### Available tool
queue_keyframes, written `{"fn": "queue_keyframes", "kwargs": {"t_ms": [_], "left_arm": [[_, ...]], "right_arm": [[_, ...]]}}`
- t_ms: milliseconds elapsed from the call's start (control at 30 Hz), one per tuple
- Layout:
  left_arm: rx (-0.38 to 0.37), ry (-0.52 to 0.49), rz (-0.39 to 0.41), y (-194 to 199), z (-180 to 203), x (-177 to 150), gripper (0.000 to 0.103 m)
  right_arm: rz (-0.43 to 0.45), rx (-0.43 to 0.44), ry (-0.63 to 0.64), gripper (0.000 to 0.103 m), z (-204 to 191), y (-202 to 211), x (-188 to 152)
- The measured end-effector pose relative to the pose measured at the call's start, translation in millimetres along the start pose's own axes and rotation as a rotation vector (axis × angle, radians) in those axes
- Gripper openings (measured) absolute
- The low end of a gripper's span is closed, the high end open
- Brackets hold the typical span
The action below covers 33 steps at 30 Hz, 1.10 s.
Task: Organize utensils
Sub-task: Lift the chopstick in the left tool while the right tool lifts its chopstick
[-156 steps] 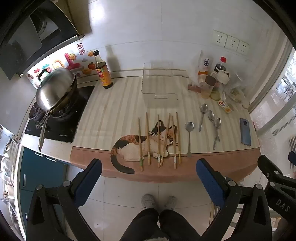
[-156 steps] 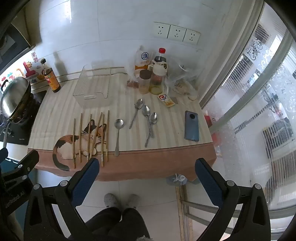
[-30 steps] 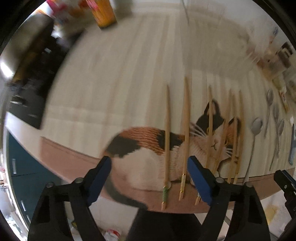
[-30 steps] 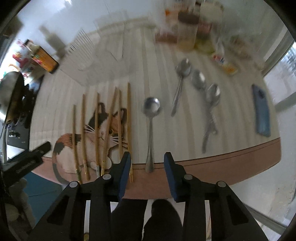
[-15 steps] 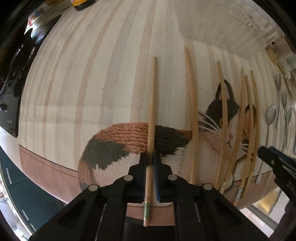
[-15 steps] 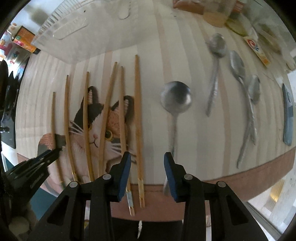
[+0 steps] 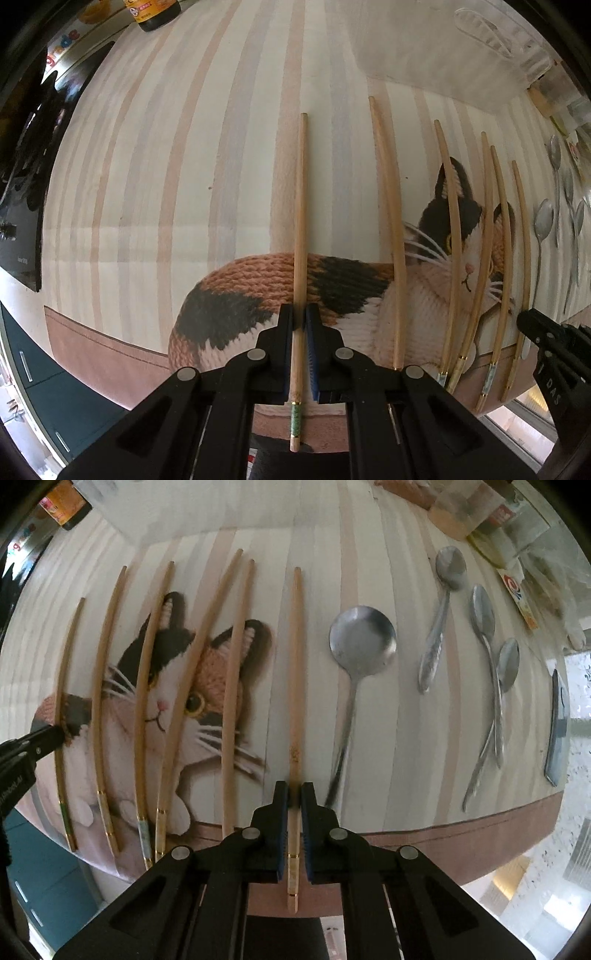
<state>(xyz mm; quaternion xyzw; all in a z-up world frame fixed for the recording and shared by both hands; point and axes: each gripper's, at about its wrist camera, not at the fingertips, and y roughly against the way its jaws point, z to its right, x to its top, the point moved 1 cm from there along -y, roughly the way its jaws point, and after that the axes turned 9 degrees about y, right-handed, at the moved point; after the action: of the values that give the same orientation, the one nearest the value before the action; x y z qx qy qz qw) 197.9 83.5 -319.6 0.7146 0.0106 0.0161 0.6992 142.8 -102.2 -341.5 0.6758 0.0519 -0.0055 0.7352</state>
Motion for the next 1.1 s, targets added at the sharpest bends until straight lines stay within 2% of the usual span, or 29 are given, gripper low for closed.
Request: {"fn": "queue_keyframes", "kwargs": {"t_ms": [233,367,567,767,900,1100], "left_arm": [[-0.007,-0.022,-0.01,0.2,0.3,12.4,0.005],[-0.008,-0.03,-0.016,0.5,6.3,18.8,0.005],[-0.004,-0.047,-0.011,0.0,11.2,25.4,0.005],[0.025,-0.086,0.026,1.1,24.7,22.7,0.004],[0.027,-0.083,0.072,17.9,23.4,24.2,0.004],[0.024,-0.057,0.14,51.7,20.6,28.0,0.004]], "right_arm": [[-0.025,-0.002,-0.028,0.008,10.6,5.0,8.9],[-0.04,-0.006,-0.039,0.008,20.3,8.2,34.7],[-0.054,-0.056,-0.022,0.009,8.5,2.7,56.8],[-0.018,-0.094,-0.033,0.007,-7.2,6.0,49.2],[0.009,-0.052,-0.088,0.007,-4.3,13.9,39.6],[0.091,-0.008,-0.107,0.007,-5.3,49.0,31.3]]}}
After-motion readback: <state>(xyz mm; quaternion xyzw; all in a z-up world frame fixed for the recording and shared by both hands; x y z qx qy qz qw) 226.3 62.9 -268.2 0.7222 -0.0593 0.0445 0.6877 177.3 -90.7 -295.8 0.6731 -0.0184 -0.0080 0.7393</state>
